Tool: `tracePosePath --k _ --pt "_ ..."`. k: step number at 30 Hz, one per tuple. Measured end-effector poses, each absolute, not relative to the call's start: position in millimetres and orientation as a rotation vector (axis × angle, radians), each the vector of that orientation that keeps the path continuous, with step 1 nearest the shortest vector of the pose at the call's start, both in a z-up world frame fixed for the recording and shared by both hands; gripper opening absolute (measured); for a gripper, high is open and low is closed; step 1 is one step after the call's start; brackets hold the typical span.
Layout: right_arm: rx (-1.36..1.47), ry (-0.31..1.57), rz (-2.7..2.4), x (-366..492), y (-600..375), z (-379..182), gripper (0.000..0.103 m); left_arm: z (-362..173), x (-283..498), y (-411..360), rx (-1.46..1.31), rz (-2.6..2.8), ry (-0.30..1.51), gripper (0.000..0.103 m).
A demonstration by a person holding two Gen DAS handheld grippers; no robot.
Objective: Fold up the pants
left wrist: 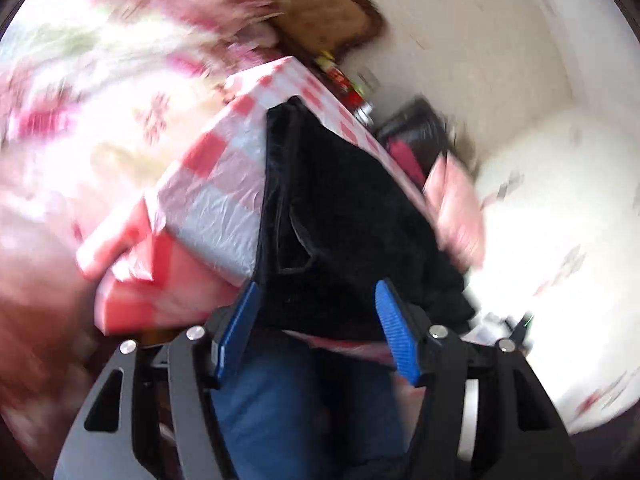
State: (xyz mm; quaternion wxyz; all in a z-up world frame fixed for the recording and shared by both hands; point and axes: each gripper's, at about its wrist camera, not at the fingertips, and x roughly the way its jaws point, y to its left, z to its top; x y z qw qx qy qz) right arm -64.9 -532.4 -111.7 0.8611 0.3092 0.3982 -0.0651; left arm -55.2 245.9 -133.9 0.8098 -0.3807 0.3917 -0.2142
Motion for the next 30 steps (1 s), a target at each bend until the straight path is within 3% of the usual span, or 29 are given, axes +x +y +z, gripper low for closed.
tracePosePath --k 5,10,11,17,22,24,26,27,28,30 --pt "0.637 0.85 -0.15 -42 -536 -105 0.089 -140 -44 248 -0.991 -0.387 0.885 0.06" --pt "0.535 0.891 -0.167 -12 -527 -101 0.089 -91 5 229 -0.685 -0.326 0.869 0.063" --pt "0.519 0.9 -0.163 -5 -525 -101 0.089 -88 19 224 -0.654 -0.338 0.872 0.068" --pt "0.467 0.964 -0.175 44 -524 -106 0.089 -100 134 198 -0.494 -0.226 0.988 0.067" --pt "0.44 1.007 -0.156 88 -528 -103 0.089 -106 186 179 -0.376 -0.245 1.08 0.066" --pt "0.427 1.021 -0.146 103 -529 -105 0.089 -105 194 166 -0.259 -0.238 1.112 0.04" --pt "0.421 1.04 -0.136 120 -529 -108 0.089 -103 204 158 -0.193 -0.253 1.125 0.029" --pt "0.422 1.043 -0.128 124 -529 -109 0.089 -100 211 154 -0.167 -0.269 1.128 0.019" --pt "0.422 1.049 -0.123 129 -529 -111 0.086 -96 219 152 -0.148 -0.28 1.125 0.012" --pt "0.425 1.067 -0.128 136 -530 -118 0.076 -93 237 153 -0.126 -0.283 1.122 0.012"
